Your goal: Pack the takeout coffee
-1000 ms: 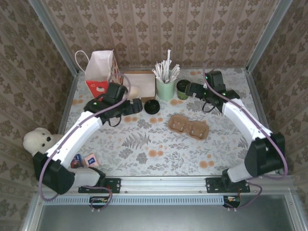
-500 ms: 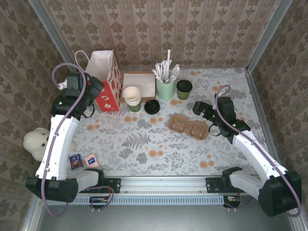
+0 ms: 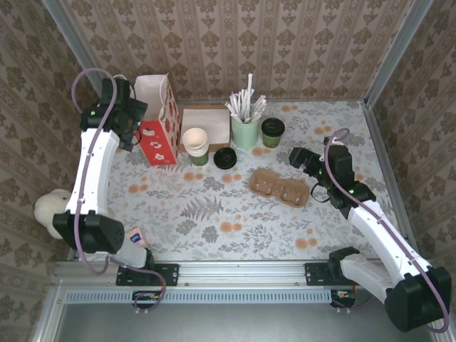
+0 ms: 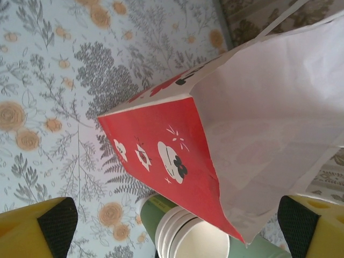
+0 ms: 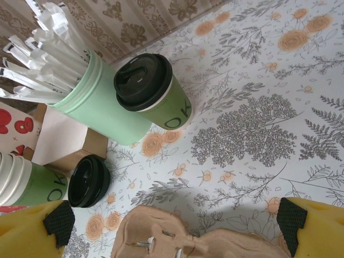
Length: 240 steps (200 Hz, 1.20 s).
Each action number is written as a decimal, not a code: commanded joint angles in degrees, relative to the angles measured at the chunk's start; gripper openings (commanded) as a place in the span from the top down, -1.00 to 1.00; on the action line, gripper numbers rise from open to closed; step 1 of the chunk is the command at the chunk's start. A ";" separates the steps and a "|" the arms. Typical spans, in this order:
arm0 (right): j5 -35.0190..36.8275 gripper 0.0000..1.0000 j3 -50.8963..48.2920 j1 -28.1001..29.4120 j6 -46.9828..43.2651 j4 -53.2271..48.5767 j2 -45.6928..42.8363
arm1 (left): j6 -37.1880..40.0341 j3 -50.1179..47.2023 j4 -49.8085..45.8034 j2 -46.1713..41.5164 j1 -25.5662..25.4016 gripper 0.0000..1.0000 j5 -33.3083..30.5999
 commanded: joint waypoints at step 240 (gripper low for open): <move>-7.36 -1.00 6.93 2.21 -6.03 -12.55 -3.85 | -7.75 -6.65 4.21 -0.52 6.44 1.00 4.04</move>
